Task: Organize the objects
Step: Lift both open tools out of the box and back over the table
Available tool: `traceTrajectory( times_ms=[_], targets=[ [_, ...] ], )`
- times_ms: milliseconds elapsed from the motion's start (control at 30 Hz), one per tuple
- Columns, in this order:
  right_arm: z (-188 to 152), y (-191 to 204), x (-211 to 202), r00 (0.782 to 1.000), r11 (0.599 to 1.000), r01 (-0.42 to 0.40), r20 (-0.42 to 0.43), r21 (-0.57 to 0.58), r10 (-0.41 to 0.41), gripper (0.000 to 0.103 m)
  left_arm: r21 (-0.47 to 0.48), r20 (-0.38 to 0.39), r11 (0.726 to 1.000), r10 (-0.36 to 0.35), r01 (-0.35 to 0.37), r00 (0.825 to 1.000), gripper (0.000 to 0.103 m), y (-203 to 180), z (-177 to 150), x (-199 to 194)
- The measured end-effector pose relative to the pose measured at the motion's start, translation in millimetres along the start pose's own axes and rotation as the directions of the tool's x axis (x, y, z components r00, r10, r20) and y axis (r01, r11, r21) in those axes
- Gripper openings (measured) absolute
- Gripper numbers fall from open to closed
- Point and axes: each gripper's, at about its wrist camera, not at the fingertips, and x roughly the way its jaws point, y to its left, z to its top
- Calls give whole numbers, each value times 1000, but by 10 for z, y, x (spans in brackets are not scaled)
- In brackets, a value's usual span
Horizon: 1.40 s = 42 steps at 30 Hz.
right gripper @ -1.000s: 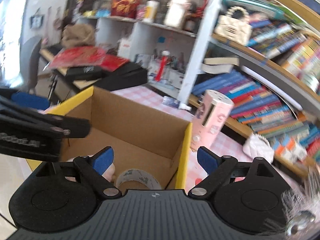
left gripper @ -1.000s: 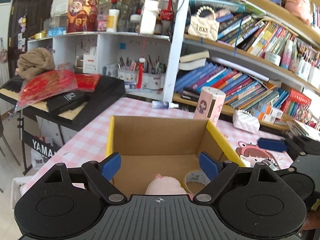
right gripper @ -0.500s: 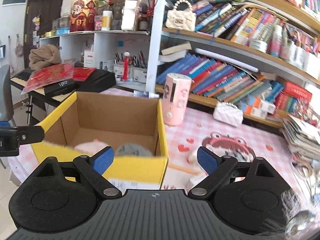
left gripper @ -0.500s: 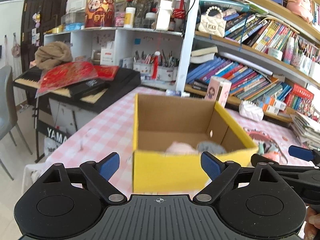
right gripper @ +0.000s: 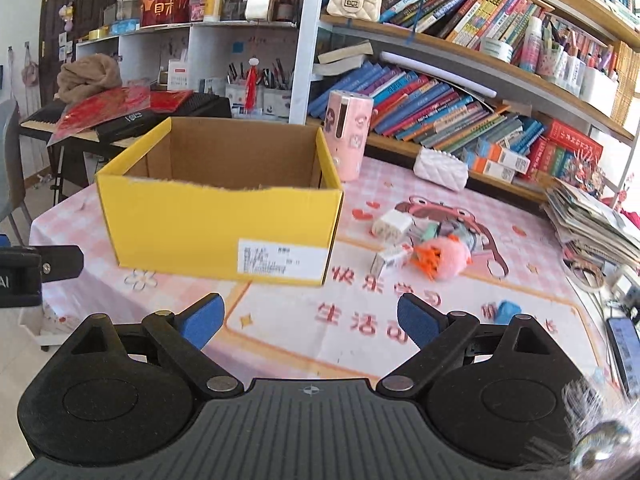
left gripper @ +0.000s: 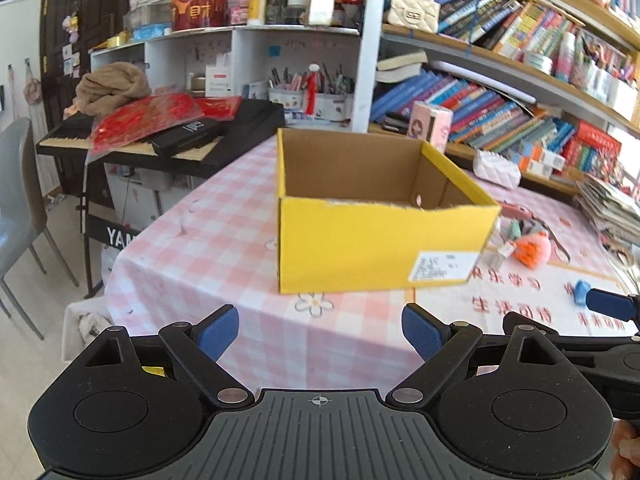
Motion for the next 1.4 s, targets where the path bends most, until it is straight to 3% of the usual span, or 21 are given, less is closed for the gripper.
traceTrajectory(
  times_ms=[667,1100,1400],
  targets=[
    [-487,-194,-403,991,991,94,-105,95,-84,97,93,-79,988,-119,126,990,91,-324,-300,-142],
    [-608,-605,-528,969,958,227,-137,174,-205,98,184,-101,951,-233,248,967,91,-773,-256,-39],
    [-608,-901,-516,956,937,283,-143,206,-258,98,221,-103,930,-277,294,955,91,-1096,-162,81]
  ],
)
